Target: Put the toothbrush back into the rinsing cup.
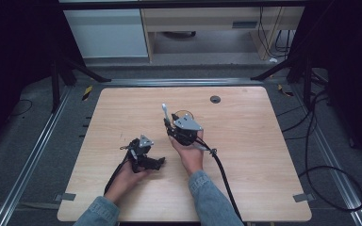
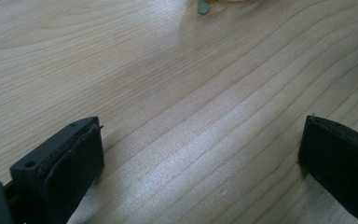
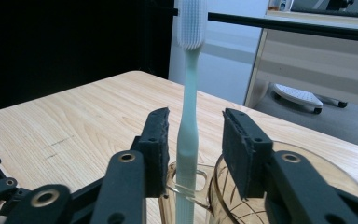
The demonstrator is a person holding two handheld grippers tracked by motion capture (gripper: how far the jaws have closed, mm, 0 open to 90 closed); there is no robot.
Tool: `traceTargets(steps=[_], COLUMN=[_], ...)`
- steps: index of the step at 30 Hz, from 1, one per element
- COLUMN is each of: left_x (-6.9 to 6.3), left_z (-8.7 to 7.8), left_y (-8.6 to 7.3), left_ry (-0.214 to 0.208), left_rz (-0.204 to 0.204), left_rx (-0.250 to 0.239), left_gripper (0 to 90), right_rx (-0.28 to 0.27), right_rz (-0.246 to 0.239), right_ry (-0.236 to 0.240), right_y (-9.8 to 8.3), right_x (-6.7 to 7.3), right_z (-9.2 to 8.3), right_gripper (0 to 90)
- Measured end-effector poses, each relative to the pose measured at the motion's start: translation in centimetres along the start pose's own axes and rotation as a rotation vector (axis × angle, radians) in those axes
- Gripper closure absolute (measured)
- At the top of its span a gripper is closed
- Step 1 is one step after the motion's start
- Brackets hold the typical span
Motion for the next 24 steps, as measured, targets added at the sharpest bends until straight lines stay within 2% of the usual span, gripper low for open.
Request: traceTargets(steps=[5, 11, 16, 21, 24], left_x=[0.0, 0.0, 0.0, 0.0, 0.0], left_z=[0.0, 0.0, 0.0, 0.0, 0.0], left_y=[0.0, 0.0, 0.0, 0.0, 0.0], left_ry=[0.0, 0.0, 0.0, 0.001, 0.0], left_rz=[0.0, 0.0, 0.0, -0.001, 0.0], left_rx=[0.0, 0.0, -0.001, -0.002, 0.0], left_gripper=[0.0, 0.0, 0.0, 0.0, 0.0], right_rx=[0.003, 0.049, 0.048, 0.065, 0.106], right_rz=[-0.003, -0.028, -0.038, -0.044, -0.037], right_ry=[-0.003, -0.017, -0.018, -0.03, -0.035], right_y=[0.5, 0.6, 1.1, 1.7, 1.7], right_x=[-0.2, -0.6, -0.9, -1.6, -2.3], right_z=[-0.3, -0.8, -1.3, -2.1, -2.4], right_gripper=[57.6, 49.4, 45.6, 35.8, 29.1])
Point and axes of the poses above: each handheld gripper's, and its own axes: z roughly forward along the jaws, y roughly out of its top, x roughly to its left, the point moved 9 cm from there along z, roughly forward along the jaws, and after that the axes turned 13 degrees about -y, right-handed, at the moved point
